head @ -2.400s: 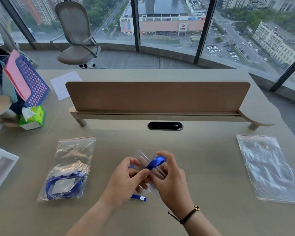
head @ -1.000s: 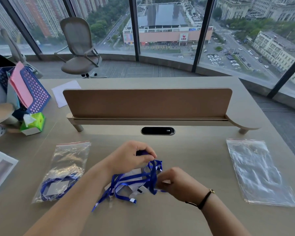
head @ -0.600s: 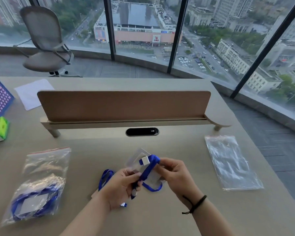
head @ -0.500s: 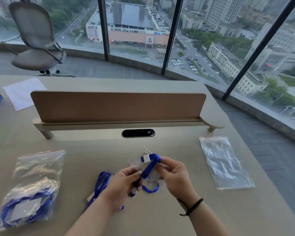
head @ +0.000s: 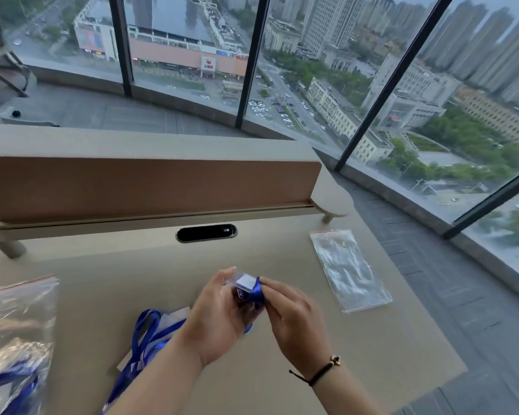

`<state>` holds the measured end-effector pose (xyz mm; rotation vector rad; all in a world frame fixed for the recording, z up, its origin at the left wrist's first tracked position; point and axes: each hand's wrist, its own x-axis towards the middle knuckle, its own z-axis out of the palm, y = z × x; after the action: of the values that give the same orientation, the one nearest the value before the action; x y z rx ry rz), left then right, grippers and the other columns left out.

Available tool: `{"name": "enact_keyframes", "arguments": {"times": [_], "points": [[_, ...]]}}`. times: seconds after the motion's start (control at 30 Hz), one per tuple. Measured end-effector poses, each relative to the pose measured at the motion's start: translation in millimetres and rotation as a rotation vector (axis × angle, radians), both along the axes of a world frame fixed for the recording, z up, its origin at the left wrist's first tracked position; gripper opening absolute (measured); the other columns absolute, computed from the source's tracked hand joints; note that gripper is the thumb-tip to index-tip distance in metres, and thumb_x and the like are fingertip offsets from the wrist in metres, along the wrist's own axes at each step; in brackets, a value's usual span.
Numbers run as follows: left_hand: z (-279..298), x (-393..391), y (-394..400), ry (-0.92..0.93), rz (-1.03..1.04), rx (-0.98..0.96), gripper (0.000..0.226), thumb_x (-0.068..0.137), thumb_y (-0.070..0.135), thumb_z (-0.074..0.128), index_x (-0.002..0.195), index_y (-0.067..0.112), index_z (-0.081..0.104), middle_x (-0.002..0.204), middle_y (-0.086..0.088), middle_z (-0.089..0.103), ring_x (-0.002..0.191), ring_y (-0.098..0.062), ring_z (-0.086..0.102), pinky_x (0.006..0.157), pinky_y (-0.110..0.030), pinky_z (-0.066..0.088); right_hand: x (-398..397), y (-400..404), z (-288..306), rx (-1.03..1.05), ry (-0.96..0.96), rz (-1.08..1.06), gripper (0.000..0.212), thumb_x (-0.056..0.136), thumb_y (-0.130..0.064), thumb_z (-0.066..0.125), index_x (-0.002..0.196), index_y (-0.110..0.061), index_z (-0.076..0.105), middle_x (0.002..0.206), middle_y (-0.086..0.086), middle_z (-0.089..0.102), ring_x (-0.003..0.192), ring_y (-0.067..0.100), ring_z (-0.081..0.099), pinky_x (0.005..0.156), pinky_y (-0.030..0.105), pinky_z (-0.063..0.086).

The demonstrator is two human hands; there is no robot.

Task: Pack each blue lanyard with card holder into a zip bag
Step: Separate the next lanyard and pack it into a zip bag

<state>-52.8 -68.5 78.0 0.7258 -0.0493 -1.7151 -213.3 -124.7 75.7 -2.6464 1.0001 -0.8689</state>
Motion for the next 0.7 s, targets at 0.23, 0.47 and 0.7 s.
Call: {"name": "enact_keyframes", "arguments": {"times": [0.23,0.47,0.7], "points": [[-7,-33,-6,-0.153,0.109,0.027,0.034,0.099,0.020,0.053,0.118,-0.005,0.066,0.124,-0.026,0.065,0.117,-0.032,0.065,0.101,-0.038,0.051,-5,2,-23,-0.019,0.119,-0.064,0.025,0.086,-0.010,0.064,0.108,-0.020,0.071,0.124,-0.007,0.067,0.102,0.017,0.067,0.080,0.029,0.055],[-18,-54,-33,-0.355,0.051,0.120,0.030,0.104,0.007,0.040,0.122,-0.002,0.063,0.118,-0.022,0.070,0.117,-0.032,0.065,0.110,-0.046,0.044,-27,-16,-33,0.112,0.031,-0.020,0.034,0.082,-0.013,0.069,0.116,-0.019,0.070,0.123,-0.005,0.066,0.111,0.014,0.063,0.093,0.024,0.051],[-26,-97,-99,-0.476,0.047,0.204,0.028,0.103,0.004,0.043,0.122,0.006,0.063,0.113,-0.015,0.074,0.107,-0.028,0.069,0.082,-0.032,0.055,-80,-76,-49,0.256,-0.005,-0.004,0.042,0.081,-0.028,0.068,0.122,-0.025,0.063,0.130,-0.011,0.060,0.115,0.011,0.059,0.095,0.025,0.050]]}}
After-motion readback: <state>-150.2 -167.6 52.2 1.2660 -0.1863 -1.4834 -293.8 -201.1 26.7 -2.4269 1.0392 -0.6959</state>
